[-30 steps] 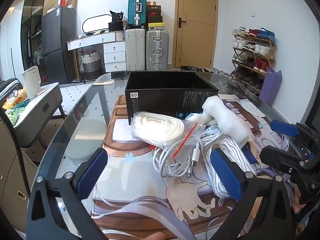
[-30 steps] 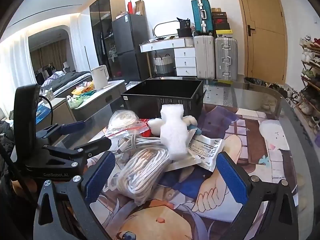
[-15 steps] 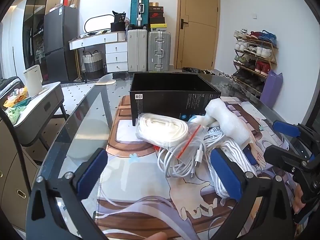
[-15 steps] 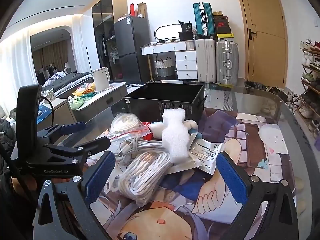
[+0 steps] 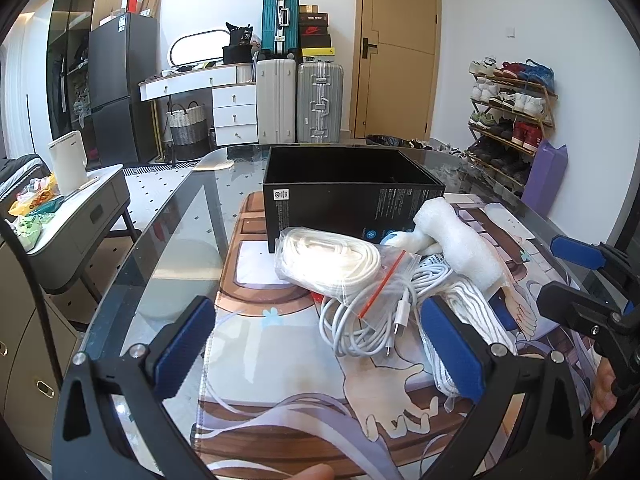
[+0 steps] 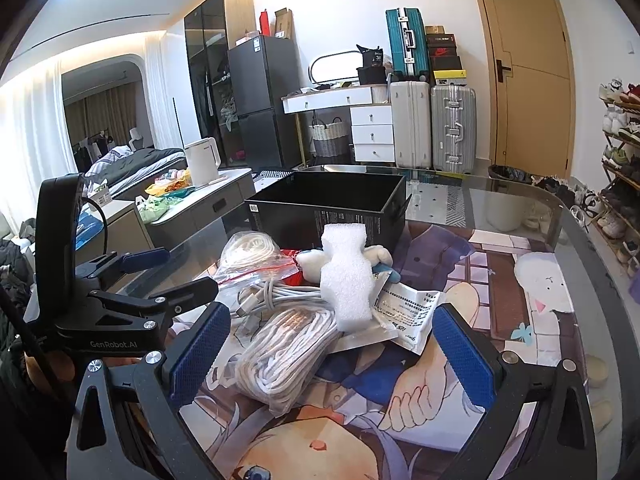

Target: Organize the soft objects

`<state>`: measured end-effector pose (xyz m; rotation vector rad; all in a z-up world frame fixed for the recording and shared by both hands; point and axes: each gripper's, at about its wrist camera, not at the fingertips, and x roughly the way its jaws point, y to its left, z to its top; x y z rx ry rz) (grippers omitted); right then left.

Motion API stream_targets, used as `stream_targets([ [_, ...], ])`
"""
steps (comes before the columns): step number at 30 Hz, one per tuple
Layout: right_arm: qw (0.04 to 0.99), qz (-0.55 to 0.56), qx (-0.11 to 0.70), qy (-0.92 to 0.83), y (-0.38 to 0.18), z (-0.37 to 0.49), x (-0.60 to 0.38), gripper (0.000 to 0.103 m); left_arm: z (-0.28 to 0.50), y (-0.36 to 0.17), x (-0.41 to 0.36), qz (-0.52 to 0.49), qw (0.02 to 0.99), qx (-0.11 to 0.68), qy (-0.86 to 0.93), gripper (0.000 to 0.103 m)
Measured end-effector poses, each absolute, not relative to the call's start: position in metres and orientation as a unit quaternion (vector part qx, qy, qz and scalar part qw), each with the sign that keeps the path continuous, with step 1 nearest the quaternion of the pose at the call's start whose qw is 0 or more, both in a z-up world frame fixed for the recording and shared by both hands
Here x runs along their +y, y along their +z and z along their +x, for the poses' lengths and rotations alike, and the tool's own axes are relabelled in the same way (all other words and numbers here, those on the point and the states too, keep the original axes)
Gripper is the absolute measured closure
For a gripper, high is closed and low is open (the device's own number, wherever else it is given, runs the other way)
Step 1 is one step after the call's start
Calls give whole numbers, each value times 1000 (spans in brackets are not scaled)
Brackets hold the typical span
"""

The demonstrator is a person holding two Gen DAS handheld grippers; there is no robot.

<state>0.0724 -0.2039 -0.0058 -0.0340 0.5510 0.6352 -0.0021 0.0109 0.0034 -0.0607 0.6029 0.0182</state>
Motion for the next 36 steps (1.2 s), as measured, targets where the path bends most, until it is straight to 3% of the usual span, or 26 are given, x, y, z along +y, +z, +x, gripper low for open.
stream_targets([
  [36, 915, -23, 268, 300, -3, 82, -207, 1, 3, -1, 13, -25, 952, 305, 11, 0],
])
